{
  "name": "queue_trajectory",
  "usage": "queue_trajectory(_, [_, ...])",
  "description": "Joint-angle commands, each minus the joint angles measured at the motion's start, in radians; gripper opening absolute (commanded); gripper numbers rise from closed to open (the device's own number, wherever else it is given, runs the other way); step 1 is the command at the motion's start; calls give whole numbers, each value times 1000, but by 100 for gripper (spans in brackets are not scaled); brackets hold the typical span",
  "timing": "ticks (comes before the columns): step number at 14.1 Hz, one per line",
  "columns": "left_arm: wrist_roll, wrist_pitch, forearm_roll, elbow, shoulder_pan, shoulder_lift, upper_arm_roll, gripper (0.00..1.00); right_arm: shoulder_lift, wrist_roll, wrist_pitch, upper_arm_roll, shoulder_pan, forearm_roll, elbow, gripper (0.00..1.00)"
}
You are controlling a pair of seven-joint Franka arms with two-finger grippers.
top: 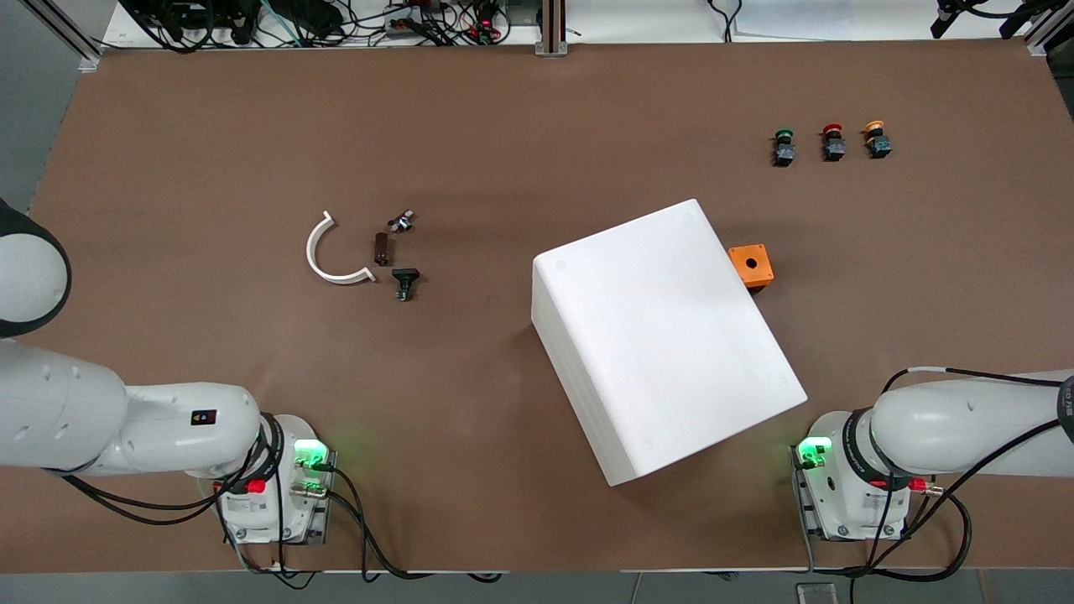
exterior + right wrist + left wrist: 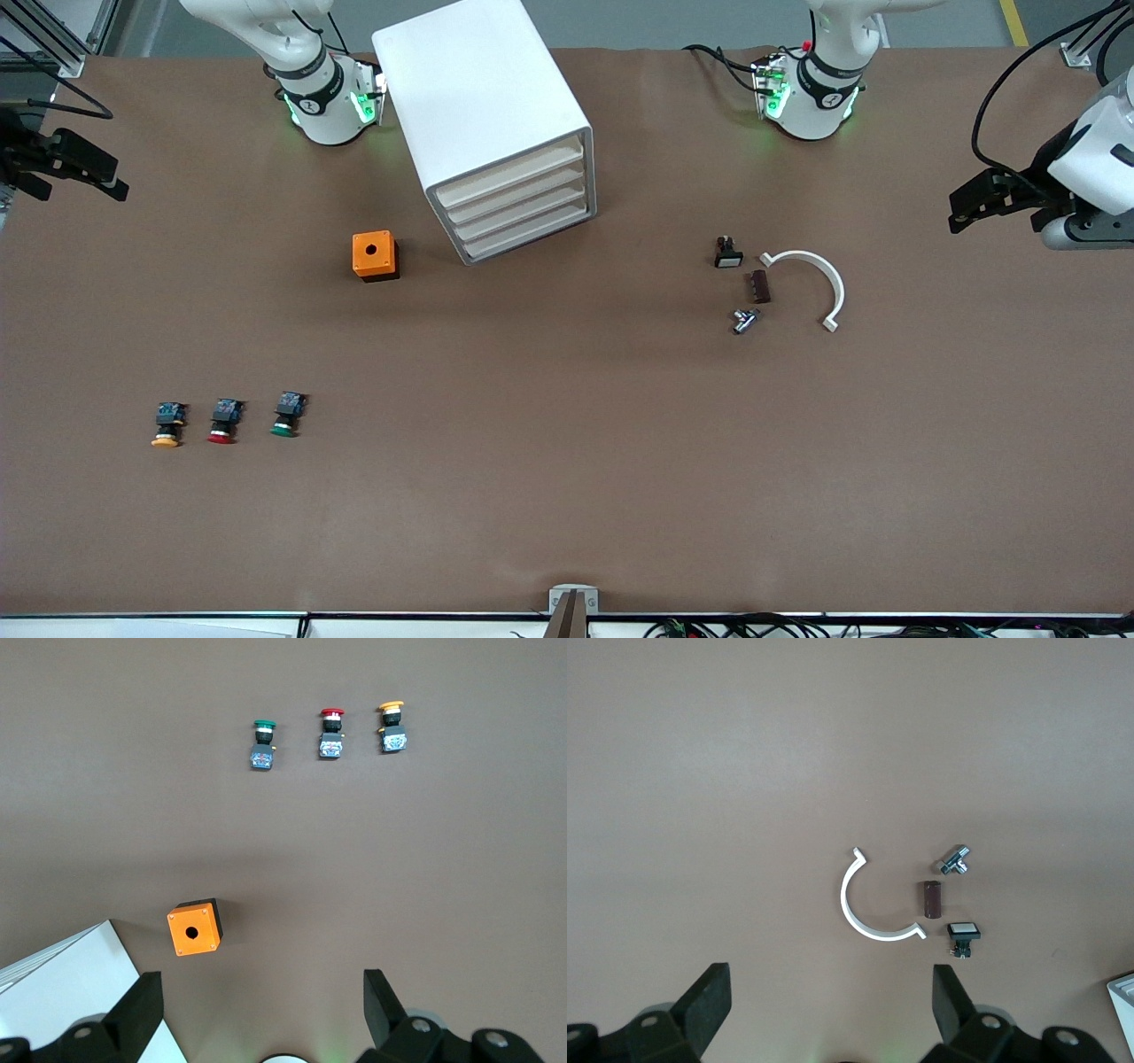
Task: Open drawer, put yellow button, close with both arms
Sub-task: 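Move the left gripper from rest toward the white drawer cabinet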
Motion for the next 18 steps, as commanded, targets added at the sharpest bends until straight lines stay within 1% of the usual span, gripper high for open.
queue_trajectory(1, [8,-18,6,25,1,6,-5,100,-26,2,10,10,-10,-13,-14,100])
queue_trajectory(3, [-1,-18,-5,26,1,8,-5,100,-26,2,10,10,-10,-13,-14,100])
queue_trajectory(5, [-4,-16,-5,29,-7,29,-6,100,-26,2,10,10,-10,-13,-14,100])
queue_trajectory(7, [-4,-13,6,64,-8,75,-9,100,-26,2,10,10,-10,-13,-13,100])
queue_trajectory(10, [-4,-9,2,68,-11,122,-11,100,-26,2,8,10,-10,-13,-13,100])
queue_trajectory(13, [-14,-13,-10,60,-25,190,-14,100,-26,2,10,10,-7,-13,-13,100])
queue_trajectory(16, [-134,-16,-11,54,-46,276,-17,100,-26,3,10,10,-7,-13,-13,100])
queue_trajectory(18, [-255,-15,-11,60,-85,349,-20,100,-26,3,7,10,-7,-13,-13,100])
